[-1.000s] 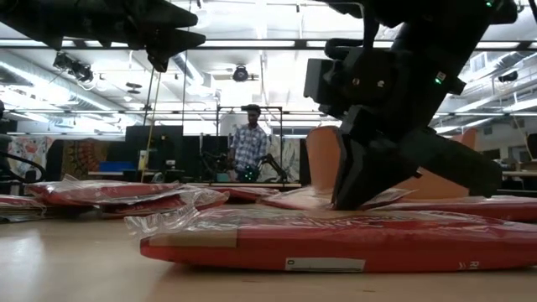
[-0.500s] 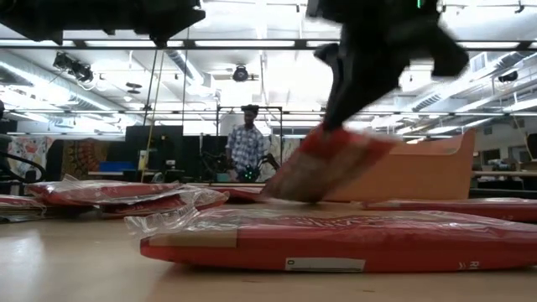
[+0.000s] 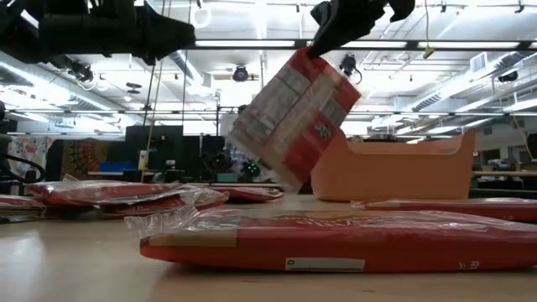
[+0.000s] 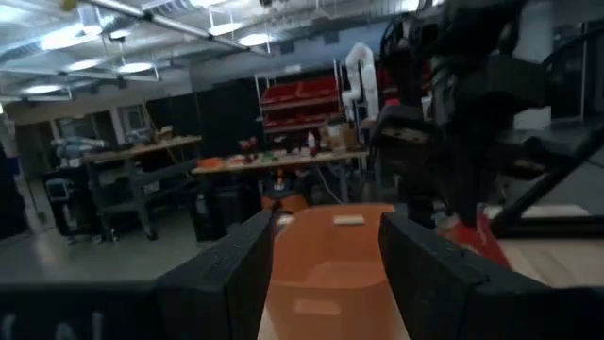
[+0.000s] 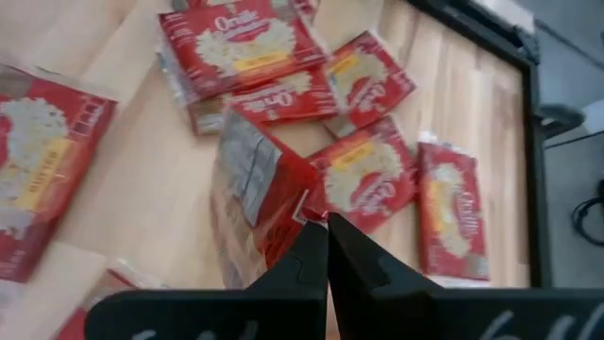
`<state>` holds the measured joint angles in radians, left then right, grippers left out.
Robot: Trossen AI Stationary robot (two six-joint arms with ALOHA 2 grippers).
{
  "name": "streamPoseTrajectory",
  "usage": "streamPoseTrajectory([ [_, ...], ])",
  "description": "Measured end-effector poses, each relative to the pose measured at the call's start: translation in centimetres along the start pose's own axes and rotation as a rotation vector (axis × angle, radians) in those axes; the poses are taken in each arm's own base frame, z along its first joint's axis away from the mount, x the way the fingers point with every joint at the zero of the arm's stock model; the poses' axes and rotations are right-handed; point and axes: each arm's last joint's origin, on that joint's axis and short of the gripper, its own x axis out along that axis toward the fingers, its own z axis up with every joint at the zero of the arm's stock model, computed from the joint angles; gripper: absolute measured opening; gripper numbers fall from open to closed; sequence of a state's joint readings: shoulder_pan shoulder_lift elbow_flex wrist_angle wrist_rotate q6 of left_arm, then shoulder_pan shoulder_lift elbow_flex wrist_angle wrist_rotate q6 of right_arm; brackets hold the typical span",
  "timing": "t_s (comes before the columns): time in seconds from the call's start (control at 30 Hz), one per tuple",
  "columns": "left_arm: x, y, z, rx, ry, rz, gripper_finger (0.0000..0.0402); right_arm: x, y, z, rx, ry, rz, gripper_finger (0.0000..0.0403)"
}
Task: Sort popcorn bags into baskets
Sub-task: Put the popcorn bag into the orange bin
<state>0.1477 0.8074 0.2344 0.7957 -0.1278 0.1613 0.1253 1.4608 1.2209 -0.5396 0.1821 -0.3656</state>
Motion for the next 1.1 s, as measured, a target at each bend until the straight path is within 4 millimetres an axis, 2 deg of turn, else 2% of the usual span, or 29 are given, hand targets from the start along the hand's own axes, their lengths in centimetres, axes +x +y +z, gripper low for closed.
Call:
streamPoseTrajectory([
  [0.33,-0.4,0.5,0.9,-0.047,-0.073,-0.01,0.0199,-2.5,-3.9,-0.6,-0.037,-0.093,-0.07,0.0005],
  [0.63,-0.4,0.6,1.5,-0.051,-0.128,0.003,0.0199,-3.6,-8.9,-1.6,0.01,-0.125,-0.168,0.0005],
  [0.87,-0.5,0.9,1.6,0.043,-0.131,0.079,0.0199,-5.7,-13.2,-2.3,0.082,-0.051,-0.383,0.0005],
  [1.1,-0.4,1.1,1.2,0.156,-0.076,0.157,0.0199,-7.4,-14.5,-3.4,0.166,0.105,-0.44,0.0005],
])
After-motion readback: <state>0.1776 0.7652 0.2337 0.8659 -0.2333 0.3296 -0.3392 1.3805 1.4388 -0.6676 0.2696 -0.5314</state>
